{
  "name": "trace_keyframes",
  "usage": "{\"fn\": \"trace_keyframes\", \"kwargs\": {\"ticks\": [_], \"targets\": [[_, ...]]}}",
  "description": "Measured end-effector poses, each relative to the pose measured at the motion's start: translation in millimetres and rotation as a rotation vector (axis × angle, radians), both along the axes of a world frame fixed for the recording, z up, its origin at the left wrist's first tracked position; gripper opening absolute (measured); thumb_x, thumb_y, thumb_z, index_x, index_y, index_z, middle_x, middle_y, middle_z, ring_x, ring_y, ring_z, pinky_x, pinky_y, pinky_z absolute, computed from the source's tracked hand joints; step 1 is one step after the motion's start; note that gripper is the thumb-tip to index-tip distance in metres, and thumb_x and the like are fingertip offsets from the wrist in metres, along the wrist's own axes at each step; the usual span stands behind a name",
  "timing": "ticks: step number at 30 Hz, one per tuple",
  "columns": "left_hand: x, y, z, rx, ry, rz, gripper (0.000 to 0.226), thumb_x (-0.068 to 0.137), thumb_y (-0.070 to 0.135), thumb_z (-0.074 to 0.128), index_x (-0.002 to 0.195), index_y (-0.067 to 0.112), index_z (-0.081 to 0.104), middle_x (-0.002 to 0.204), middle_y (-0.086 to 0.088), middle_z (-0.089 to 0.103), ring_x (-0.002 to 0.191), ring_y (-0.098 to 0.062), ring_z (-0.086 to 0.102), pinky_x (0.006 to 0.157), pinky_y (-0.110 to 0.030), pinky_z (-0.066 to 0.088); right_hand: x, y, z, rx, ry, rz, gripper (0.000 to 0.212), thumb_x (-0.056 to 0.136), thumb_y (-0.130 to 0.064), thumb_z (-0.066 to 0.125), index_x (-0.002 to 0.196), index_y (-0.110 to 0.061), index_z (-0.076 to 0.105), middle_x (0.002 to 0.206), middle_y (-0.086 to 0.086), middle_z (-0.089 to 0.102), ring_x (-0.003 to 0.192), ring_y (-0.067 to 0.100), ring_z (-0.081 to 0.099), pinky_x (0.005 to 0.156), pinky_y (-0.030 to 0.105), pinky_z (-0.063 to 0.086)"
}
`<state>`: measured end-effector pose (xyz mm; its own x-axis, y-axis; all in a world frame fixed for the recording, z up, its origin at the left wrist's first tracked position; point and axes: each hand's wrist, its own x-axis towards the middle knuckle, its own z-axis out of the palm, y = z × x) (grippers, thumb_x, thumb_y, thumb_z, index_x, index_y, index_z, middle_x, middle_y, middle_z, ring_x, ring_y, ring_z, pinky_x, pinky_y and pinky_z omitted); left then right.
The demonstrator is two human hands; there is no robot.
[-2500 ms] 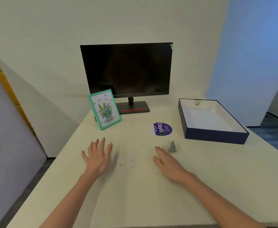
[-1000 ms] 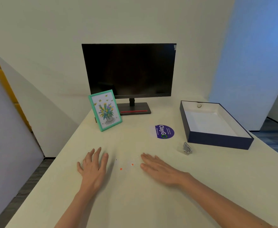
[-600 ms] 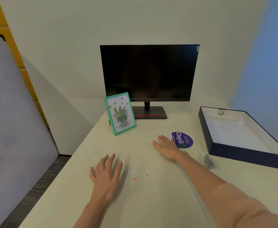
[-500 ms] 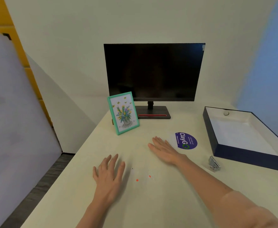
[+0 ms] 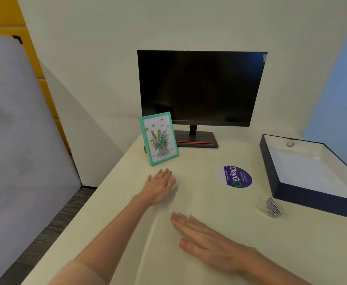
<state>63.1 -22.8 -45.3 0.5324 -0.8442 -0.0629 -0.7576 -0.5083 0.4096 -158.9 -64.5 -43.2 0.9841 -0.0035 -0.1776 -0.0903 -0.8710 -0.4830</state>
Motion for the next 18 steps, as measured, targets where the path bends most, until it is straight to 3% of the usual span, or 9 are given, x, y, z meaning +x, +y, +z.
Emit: {"fn": "trace_keyframes", "kwargs": {"ticks": [5,9,14,18], "targets": [[1.4,-21.6,-3.9,0.109,-0.087,-0.114,0.054,0.102,0.039,0.017,0.151,0.016,0.018,0.161,-0.002,0.009,0.149,-0.018,0.005,0.120,-0.047,0.004,8.4,-36.2,1.5,0.117,-0.073,-0.212,0.068,0.093,-0.059,0.016,0.152,-0.029,0.004,0.156,-0.023,-0.008,0.137,-0.018,-0.012,0.116,0.016,-0.010],[-11.9,-13.8,-10.2,0.150,-0.125,-0.235,0.054,0.103,0.039,0.014,0.153,0.018,0.013,0.162,-0.001,0.005,0.149,-0.012,0.003,0.121,-0.042,0.003,34.2,-66.1,-2.2,0.194,-0.098,-0.336,0.053,0.102,-0.042,0.018,0.152,-0.027,0.008,0.157,-0.019,-0.001,0.141,-0.010,-0.005,0.121,0.026,-0.005],[-45.0,27.8,-14.8,0.153,-0.121,-0.411,0.056,0.103,0.041,0.015,0.153,0.018,0.008,0.162,0.002,0.001,0.148,-0.007,-0.002,0.122,-0.036,-0.002,71.7,-76.2,-3.3,0.191,-0.060,-0.365,0.057,0.101,-0.048,0.010,0.153,-0.024,0.010,0.160,-0.012,0.003,0.144,-0.003,-0.001,0.121,0.029,-0.005],[-73.9,66.8,-11.9,0.076,-0.066,-0.486,0.052,0.103,0.038,0.018,0.153,0.019,0.017,0.161,0.001,0.008,0.148,-0.005,0.003,0.122,-0.028,-0.001,86.1,-62.9,-9.2,0.147,-0.004,-0.297,0.062,0.099,-0.054,0.007,0.153,-0.025,0.010,0.160,-0.011,0.005,0.144,-0.004,-0.001,0.121,0.029,-0.006]]}}
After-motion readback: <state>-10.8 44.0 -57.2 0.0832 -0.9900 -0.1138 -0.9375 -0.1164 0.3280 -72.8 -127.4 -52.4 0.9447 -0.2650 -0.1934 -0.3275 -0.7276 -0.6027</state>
